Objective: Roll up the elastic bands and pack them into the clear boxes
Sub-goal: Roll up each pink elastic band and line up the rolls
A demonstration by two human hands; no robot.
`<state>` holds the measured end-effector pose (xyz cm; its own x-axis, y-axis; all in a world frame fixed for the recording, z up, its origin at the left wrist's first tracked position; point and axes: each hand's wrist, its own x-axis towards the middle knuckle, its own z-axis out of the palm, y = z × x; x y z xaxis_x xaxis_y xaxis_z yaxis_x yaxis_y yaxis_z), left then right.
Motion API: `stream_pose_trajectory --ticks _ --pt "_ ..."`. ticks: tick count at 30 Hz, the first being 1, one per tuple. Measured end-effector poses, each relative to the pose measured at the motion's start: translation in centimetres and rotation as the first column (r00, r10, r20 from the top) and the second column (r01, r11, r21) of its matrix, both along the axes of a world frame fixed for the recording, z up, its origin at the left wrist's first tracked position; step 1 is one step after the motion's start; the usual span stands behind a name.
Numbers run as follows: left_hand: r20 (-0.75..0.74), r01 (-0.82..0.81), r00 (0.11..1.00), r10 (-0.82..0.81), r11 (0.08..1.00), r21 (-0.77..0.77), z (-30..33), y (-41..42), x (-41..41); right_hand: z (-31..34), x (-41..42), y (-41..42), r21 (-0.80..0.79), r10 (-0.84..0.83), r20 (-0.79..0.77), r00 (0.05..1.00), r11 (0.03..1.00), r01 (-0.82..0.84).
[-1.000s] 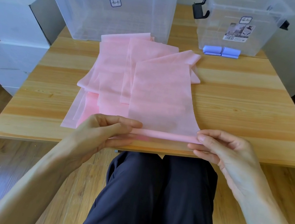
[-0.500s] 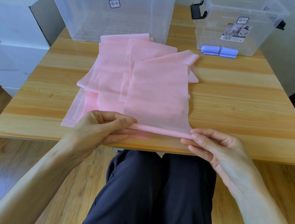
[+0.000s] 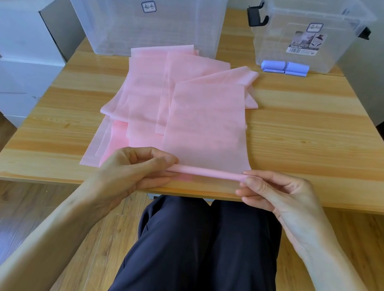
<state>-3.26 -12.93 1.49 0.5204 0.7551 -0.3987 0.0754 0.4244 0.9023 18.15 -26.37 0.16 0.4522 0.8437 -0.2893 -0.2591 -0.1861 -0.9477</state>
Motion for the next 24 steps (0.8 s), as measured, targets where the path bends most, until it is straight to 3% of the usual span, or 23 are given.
stream_pose_trajectory --ticks 15,24 --pt "-0.06 0.022 0.998 -0.017 0.996 0.082 -0.14 0.01 0.24 -0.08 0.04 0.32 0.022 0.05 -0.072 0.996 0.999 -0.049" --pt "-0.047 0.079 0.996 -0.077 0.996 0.04 0.09 0.03 0.25 -0.09 -0.15 0.51 -0.014 -0.001 -0.037 0.999 1.0 0.0"
